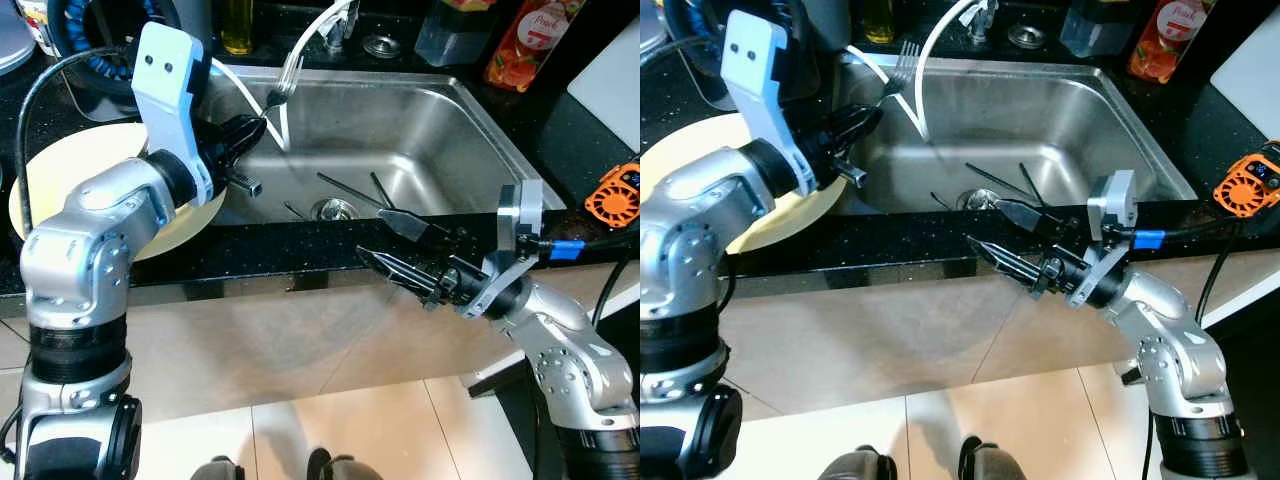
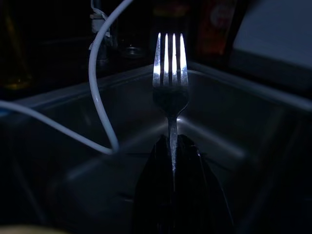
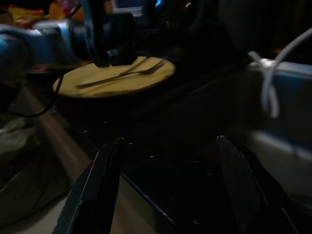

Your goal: Kitchen organization

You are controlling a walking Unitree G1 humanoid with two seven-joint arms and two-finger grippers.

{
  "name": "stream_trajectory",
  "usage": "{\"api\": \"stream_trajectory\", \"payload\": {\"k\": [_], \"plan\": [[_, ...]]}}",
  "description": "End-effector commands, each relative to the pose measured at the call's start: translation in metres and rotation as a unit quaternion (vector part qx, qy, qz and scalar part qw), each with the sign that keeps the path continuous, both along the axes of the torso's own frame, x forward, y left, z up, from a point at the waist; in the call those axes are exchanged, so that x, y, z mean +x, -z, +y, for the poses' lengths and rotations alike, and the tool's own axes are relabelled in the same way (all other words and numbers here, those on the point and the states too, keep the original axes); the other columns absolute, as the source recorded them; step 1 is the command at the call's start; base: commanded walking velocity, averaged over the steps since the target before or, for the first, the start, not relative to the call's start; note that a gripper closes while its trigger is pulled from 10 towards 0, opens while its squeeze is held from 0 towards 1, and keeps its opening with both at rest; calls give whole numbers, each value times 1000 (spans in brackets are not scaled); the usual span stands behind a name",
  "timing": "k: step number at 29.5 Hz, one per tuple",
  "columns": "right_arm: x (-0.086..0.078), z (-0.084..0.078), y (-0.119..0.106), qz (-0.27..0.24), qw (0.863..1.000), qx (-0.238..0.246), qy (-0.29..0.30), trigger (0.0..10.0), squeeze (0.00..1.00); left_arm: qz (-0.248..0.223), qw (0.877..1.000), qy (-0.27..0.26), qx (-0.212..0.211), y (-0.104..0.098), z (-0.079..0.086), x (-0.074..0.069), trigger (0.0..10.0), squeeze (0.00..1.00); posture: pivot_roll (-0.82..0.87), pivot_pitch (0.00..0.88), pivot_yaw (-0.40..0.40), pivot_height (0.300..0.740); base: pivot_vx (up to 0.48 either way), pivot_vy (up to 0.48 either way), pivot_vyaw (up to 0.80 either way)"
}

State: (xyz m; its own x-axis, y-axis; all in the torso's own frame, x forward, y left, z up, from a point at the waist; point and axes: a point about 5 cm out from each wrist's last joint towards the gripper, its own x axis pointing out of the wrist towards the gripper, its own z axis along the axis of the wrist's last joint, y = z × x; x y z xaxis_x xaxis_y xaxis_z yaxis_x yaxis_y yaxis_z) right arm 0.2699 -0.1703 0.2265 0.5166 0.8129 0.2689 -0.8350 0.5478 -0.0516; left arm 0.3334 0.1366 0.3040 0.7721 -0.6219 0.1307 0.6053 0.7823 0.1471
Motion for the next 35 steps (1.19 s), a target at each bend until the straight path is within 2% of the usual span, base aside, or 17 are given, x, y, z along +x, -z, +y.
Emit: {"api": "stream_trajectory", "payload": {"k": [1, 5, 8, 14, 16, 18, 19, 22, 23, 30, 32, 33, 35], "plan": [[-3, -5, 2, 8, 1000, 0, 13, 10000, 0, -18, 1000, 18, 18, -1, -8, 4, 10000, 0, 49, 135, -79, 740, 0, 0, -800], [-3, -6, 3, 6, 1000, 4, 24, 10000, 0, -56, 997, 27, 49, -6, -13, 15, 10000, 0, 43, 133, -71, 740, 0, 0, -800], [-3, -7, 3, 2, 999, 4, 35, 10000, 0, -79, 992, 60, 82, -7, -20, 20, 10000, 0, 39, 133, -62, 740, 0, 0, 0], [-5, -6, 3, 3, 999, 5, 37, 10000, 0, -103, 983, 111, 106, -7, -30, 27, 10000, 0, 32, 137, -62, 740, 0, 0, 0], [-5, -6, 3, 3, 999, 5, 38, 10000, 0, -106, 982, 114, 107, -7, -30, 29, 10000, 0, 32, 137, -62, 740, 0, 0, 0], [-9, -6, 4, 4, 1000, 1, 30, 10000, 0, -96, 978, 89, 163, 4, -29, 41, 10000, 0, 25, 144, -63, 740, 0, 0, 0], [-9, -6, 4, 4, 1000, 1, 30, 10000, 0, -96, 978, 89, 163, 4, -29, 41, 10000, 0, 25, 144, -63, 740, 0, 0, 0], [-12, -4, 4, 4, 1000, -3, 19, 10000, 0, -73, 974, 52, 208, 18, -18, 54, 10000, 0, 20, 150, -66, 740, 0, 0, 0], [-13, -4, 3, 4, 1000, -4, 17, 10000, 0, -66, 974, 42, 214, 22, -14, 58, 10000, 0, 18, 153, -69, 740, 0, 0, 0], [-15, -2, 2, 3, 1000, -7, 13, 10000, 0, -71, 972, 31, 220, 31, -13, 65, 10000, 0, 0, 163, -68, 740, 0, 0, 0], [-17, -2, 2, 3, 1000, -8, 13, 10000, 0, -65, 975, 34, 210, 34, -14, 68, 10000, 0, -5, 164, -65, 740, 0, 0, 0], [-18, -2, 2, 4, 1000, -9, 14, 10000, 0, -62, 976, 33, 207, 35, -15, 70, 10000, 376, -8, 165, -64, 740, 0, 0, 0], [-18, -3, 2, 4, 1000, -9, 15, 10000, 0, -60, 976, 33, 205, 36, -15, 71, 10000, 376, -9, 165, -63, 740, 0, 0, 0]]}}
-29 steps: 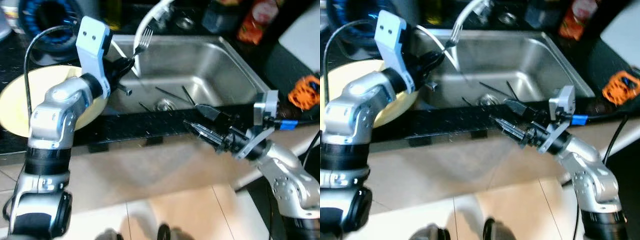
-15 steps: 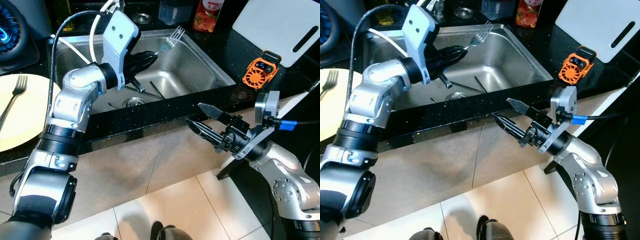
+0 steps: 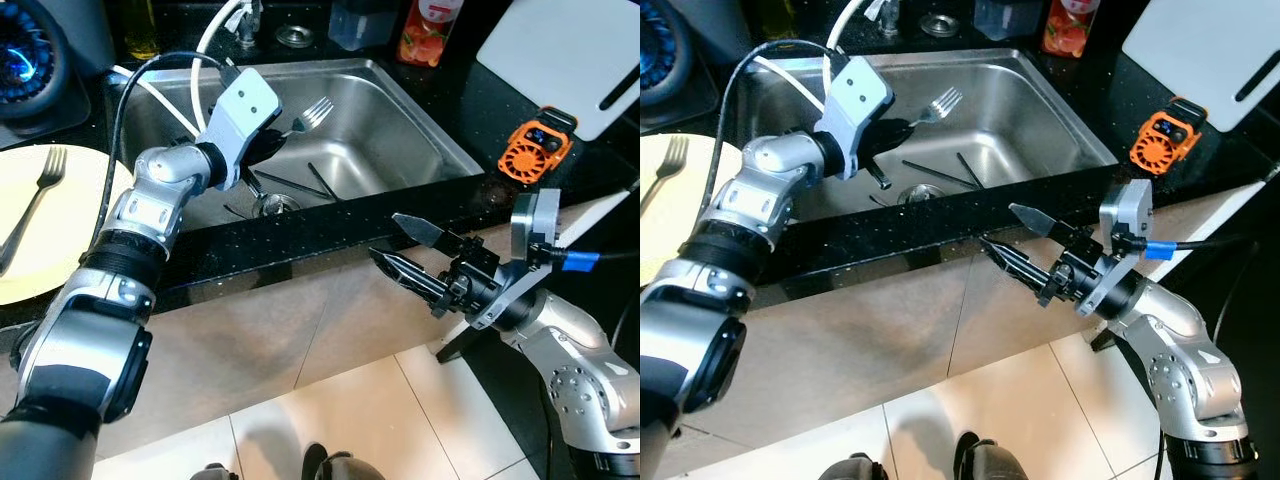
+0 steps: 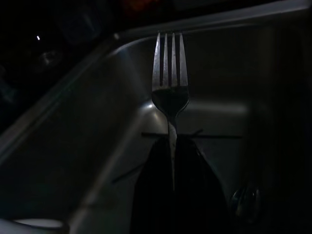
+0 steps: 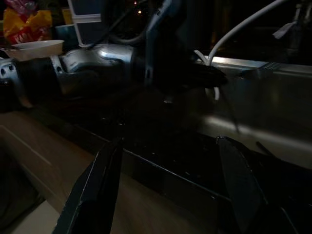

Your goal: Kitchen organization

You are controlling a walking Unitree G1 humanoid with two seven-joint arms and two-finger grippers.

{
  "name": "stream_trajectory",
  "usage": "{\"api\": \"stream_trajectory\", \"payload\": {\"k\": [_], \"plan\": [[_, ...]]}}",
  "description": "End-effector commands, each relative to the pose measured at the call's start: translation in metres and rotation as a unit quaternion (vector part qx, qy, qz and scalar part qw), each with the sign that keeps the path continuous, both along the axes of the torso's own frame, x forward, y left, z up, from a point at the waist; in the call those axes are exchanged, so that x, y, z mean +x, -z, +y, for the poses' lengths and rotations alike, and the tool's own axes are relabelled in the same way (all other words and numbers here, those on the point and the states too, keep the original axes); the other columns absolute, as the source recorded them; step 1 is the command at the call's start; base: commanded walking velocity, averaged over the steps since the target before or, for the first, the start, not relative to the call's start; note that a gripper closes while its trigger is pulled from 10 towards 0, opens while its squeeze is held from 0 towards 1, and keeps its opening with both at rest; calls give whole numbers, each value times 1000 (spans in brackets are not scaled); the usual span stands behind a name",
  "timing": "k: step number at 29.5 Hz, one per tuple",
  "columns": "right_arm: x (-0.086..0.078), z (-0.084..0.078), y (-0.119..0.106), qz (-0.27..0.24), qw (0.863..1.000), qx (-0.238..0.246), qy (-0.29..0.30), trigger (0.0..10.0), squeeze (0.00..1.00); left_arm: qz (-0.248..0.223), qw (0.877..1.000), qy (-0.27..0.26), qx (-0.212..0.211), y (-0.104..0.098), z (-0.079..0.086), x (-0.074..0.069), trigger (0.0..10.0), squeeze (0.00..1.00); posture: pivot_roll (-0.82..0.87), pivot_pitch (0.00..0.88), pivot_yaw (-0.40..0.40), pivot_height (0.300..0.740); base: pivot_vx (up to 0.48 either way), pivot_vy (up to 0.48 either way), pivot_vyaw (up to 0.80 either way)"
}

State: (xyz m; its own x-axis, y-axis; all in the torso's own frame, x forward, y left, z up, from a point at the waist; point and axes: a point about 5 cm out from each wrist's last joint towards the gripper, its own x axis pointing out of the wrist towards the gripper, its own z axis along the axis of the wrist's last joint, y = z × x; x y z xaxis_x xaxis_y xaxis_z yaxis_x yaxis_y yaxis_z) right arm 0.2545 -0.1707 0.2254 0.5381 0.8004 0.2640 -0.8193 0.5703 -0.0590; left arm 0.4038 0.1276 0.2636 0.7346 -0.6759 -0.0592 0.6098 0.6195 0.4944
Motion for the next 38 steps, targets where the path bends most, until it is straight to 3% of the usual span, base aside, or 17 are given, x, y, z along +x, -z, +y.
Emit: {"api": "stream_trajectory", "payload": {"k": [1, 6, 12, 13, 17, 18, 19, 22, 24, 27, 28, 30, 33, 34, 36, 37, 38], "plan": [[-4, -2, 0, 6, 1000, -4, 2, 10000, 0, -4, 1000, 14, 0, -3, -7, 1, 10000, 1000, -13, 165, -59, 740, 0, 0, 0], [-4, -2, 1, 6, 1000, -3, 3, 10000, 0, -10, 1000, 12, -11, -7, -8, 2, 10000, 1000, -12, 164, -59, 740, 0, 0, 0], [-3, 0, 1, 6, 1000, 0, -1, 10000, 0, -53, 998, 14, -31, -32, -1, 0, 10000, 1000, 9, 156, -66, 740, 0, 0, 0], [-1, 1, 1, 6, 1000, 1, -4, 10000, 0, -69, 996, -3, -50, -47, 5, -2, 10000, 0, 24, 151, -72, 740, 0, 0, 0], [1, 2, 1, 6, 1000, 1, -8, 10000, 0, -88, 992, -32, -82, -66, 14, -6, 10000, 0, 34, 147, -77, 740, 0, 0, 0], [2, 3, 2, 6, 1000, 1, -11, 10000, 0, -87, 989, -68, -102, -73, 21, -9, 10000, 0, 47, 143, -84, 740, 0, 0, 0], [2, 3, 2, 6, 1000, 1, -11, 10000, 0, -87, 989, -68, -102, -73, 21, -9, 10000, 0, 47, 143, -84, 740, 0, 0, 0], [8, 7, 2, 4, 1000, -1, -23, 10000, 0, -60, 976, -167, -129, -71, 38, -28, 10000, 0, 70, 132, -90, 740, 0, 0, 0], [9, 8, 2, 3, 1000, -1, -24, 10000, 0, -54, 973, -182, -133, -68, 40, -32, 10000, 0, 72, 131, -92, 740, 0, 0, 0], [12, 9, 1, 1, 1000, 0, -28, 10000, 0, -41, 960, -219, -170, -63, 45, -44, 10000, 0, 87, 126, -96, 740, 0, 0, 0], [13, 9, 1, 1, 1000, 0, -29, 10000, 0, -32, 950, -233, -203, -61, 45, -50, 10000, 0, 99, 127, -99, 740, 0, 0, 0], [15, 10, 2, 1, 1000, -2, -31, 10000, 0, 0, 920, -294, -260, -52, 51, -61, 10000, 0, 103, 127, -101, 740, 0, 0, 0], [16, 11, 3, 2, 999, -3, -36, 10000, 0, 41, 889, -353, -289, -40, 54, -73, 10000, 0, 116, 131, -104, 740, 0, 0, 0], [16, 11, 3, 2, 999, -3, -36, 10000, 0, 41, 889, -353, -289, -40, 54, -73, 10000, 0, 116, 131, -104, 740, 0, 0, 0], [17, 12, 4, 3, 999, -4, -38, 10000, 0, 63, 873, -367, -314, -37, 52, -82, 10000, 0, 124, 131, -104, 740, 0, 0, 0], [17, 12, 4, 3, 999, -4, -38, 10000, 0, 63, 873, -367, -314, -37, 52, -82, 10000, 0, 124, 131, -104, 740, 0, 0, 0], [19, 13, 4, 3, 999, -5, -40, 10000, 0, 68, 863, -380, -326, -39, 54, -90, 10000, 0, 137, 127, -104, 740, 0, 0, 0]]}}
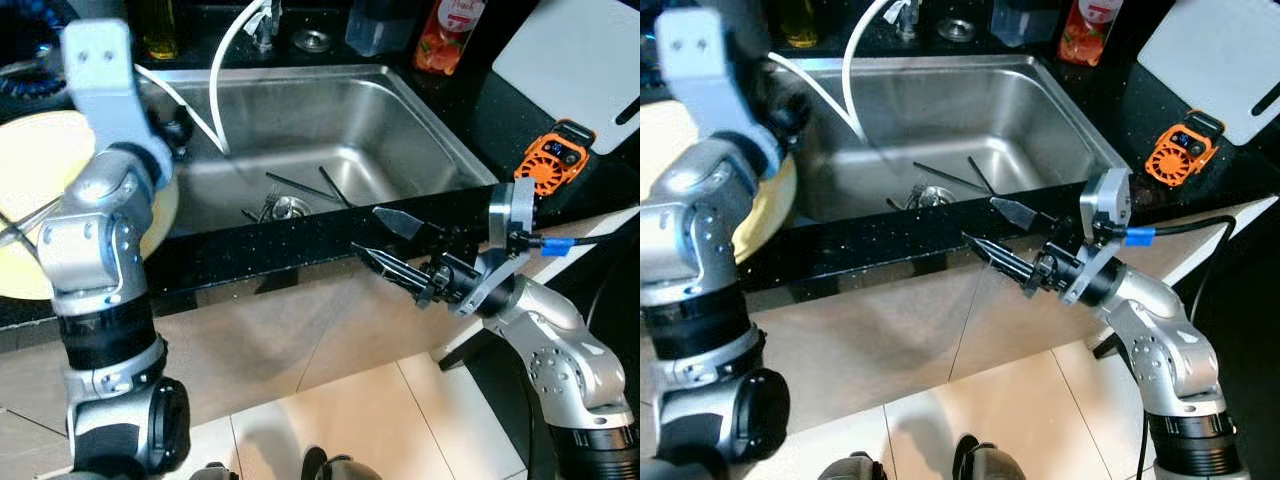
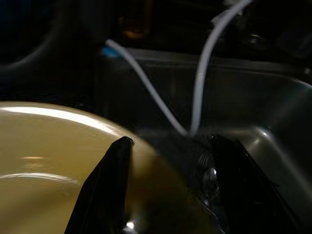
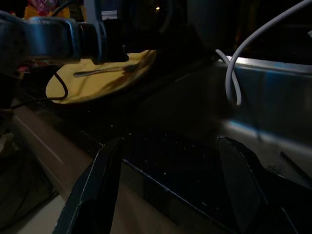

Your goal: Kitchen organization

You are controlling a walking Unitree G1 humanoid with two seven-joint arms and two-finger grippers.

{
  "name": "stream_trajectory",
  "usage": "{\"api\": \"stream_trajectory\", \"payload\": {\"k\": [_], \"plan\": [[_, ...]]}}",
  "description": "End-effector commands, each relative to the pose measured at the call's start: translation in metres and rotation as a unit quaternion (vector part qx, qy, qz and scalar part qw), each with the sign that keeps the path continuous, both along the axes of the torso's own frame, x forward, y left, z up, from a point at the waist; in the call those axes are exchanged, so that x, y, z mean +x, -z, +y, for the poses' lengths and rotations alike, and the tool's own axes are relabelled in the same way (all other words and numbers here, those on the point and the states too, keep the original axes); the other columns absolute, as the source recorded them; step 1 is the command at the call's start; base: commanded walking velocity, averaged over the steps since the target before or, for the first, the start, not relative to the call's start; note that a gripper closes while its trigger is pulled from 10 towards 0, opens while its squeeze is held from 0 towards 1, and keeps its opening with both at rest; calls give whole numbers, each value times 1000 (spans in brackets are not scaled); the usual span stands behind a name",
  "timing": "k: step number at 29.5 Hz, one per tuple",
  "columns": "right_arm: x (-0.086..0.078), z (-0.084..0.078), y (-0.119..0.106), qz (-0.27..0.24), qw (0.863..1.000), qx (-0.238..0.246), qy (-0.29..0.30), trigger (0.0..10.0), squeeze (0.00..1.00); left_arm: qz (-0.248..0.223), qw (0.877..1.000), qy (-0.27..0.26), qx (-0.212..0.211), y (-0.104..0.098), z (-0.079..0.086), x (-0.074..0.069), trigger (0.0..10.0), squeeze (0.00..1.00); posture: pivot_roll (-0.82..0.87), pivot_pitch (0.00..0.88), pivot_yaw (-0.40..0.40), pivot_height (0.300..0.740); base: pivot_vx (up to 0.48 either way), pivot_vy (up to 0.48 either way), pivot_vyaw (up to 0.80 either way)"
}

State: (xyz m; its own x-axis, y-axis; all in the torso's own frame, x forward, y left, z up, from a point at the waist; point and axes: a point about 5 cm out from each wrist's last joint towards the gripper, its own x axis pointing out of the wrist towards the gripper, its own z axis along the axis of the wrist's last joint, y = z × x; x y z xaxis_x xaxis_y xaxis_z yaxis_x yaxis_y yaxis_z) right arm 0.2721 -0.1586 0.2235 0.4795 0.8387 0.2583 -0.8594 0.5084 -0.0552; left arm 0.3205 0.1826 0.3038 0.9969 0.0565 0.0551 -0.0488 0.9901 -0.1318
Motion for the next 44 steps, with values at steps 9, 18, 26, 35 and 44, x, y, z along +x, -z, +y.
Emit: {"api": "stream_trajectory", "payload": {"k": [9, 18, 26, 35, 44], "plan": [[6, 4, 2, -7, 1000, -1, -8, 10000, 0, 8, 999, -52, -10, -8, 16, -14, 10000, 0, 142, 111, -103, 740, 0, 0, 0], [6, 1, 1, -10, 1000, -2, -3, 10000, 0, -31, 1000, 1, 3, -37, 12, -24, 10000, 0, 133, 106, -104, 740, 0, 0, 0], [7, 1, 2, -11, 1000, -3, -3, 10000, 0, -32, 995, 58, 80, -59, 29, -40, 10000, 0, 139, 105, -107, 740, 0, 0, 0], [7, -2, 3, -8, 1000, -7, 0, 10000, 0, 105, 966, 170, 161, -37, 56, -83, 10000, 0, 141, 113, -108, 740, 0, 0, 0], [7, -1, 4, -7, 1000, -9, -3, 10000, 0, 152, 952, 176, 199, -15, 72, -87, 10000, 0, 140, 114, -113, 740, 0, 0, 0]]}}
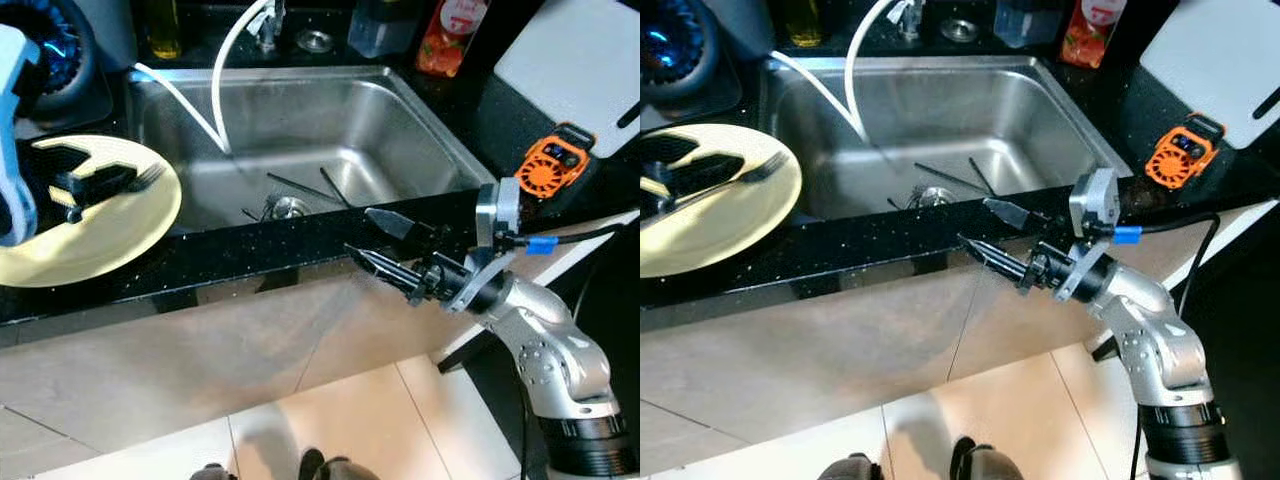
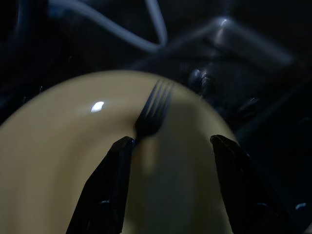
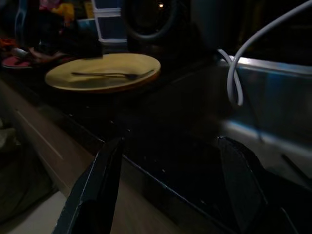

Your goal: Kitchen organization

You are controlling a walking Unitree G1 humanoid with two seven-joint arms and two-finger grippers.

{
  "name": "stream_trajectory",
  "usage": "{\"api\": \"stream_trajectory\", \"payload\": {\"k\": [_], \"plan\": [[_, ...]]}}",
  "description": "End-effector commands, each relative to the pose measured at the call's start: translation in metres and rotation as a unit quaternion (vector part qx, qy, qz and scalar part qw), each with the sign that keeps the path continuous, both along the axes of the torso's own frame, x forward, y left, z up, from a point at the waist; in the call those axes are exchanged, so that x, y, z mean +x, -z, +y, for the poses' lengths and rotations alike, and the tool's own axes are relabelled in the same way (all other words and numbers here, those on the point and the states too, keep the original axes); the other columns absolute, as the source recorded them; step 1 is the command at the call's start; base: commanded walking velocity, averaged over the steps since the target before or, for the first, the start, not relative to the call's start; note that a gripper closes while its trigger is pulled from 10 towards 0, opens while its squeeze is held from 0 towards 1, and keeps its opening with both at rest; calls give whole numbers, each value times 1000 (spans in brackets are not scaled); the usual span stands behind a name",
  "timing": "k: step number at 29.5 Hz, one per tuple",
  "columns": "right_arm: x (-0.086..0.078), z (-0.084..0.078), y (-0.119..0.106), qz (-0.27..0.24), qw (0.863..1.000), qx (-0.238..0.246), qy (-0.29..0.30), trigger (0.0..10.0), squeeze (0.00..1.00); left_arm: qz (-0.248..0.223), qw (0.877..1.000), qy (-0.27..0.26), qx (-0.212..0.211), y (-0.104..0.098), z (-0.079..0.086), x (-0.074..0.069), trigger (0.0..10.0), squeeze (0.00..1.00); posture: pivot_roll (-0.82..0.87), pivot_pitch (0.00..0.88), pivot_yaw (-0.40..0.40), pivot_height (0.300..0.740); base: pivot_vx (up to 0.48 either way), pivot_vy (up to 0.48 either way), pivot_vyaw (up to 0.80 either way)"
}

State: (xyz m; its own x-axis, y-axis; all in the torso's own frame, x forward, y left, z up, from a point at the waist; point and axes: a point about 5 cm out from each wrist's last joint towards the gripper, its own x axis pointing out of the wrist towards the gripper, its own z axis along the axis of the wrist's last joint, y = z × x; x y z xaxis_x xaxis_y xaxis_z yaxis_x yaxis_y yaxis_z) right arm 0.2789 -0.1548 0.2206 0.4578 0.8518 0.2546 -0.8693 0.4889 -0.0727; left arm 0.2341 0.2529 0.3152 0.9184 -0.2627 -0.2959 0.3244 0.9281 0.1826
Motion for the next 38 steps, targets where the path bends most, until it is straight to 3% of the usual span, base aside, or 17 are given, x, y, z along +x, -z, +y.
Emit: {"api": "stream_trajectory", "payload": {"k": [1, 8, 11, 18, 24, 27, 31, 36, 37, 38], "plan": [[0, -4, 1, 0, 1000, -3, 8, 10000, 0, -8, 1000, -1, 20, -4, 1, -1, 10000, 0, 140, 114, -113, 740, 0, 0, 0], [-1, -6, 2, 0, 1000, -8, 9, 10000, 0, 5, 999, -27, 41, 7, 22, 1, 10000, 0, 130, 108, -115, 740, 0, 0, 0], [-2, -7, 2, 0, 1000, -10, 10, 10000, 0, -22, 998, -31, 43, 5, 31, 6, 10000, 0, 130, 104, -114, 740, 0, 0, 0], [-1, -6, 1, -1, 1000, -11, 10, 10000, 0, -29, 999, -21, 15, 11, 36, 17, 10000, 0, 126, 109, -115, 740, 0, 0, 0], [-2, -7, 1, -1, 1000, -14, 10, 10000, 0, -8, 1000, 5, -9, 24, 35, 25, 10000, 0, 118, 115, -116, 740, 0, 0, 0], [-3, -7, 0, -2, 1000, -15, 11, 10000, 0, 22, 999, 26, -27, 39, 36, 29, 10000, 0, 110, 119, -116, 740, 0, 0, 0], [-4, -9, -1, -2, 1000, -17, 12, 10000, 0, 69, 997, 33, -26, 62, 42, 31, 10000, 0, 101, 124, -115, 740, 0, 0, 0], [-5, -10, -1, -2, 1000, -18, 14, 10000, 0, 108, 993, 32, -16, 73, 47, 28, 9686, 0, 100, 129, -114, 740, 0, 0, 0], [-5, -10, -1, -1, 1000, -18, 15, 10000, 0, 125, 992, 29, -11, 77, 48, 27, 4863, 0, 100, 131, -115, 740, 0, 0, 0], [-5, -10, -1, -1, 1000, -18, 15, 10000, 0, 125, 992, 29, -11, 77, 48, 27, 4863, 0, 100, 131, -115, 740, 0, 0, 0]]}}
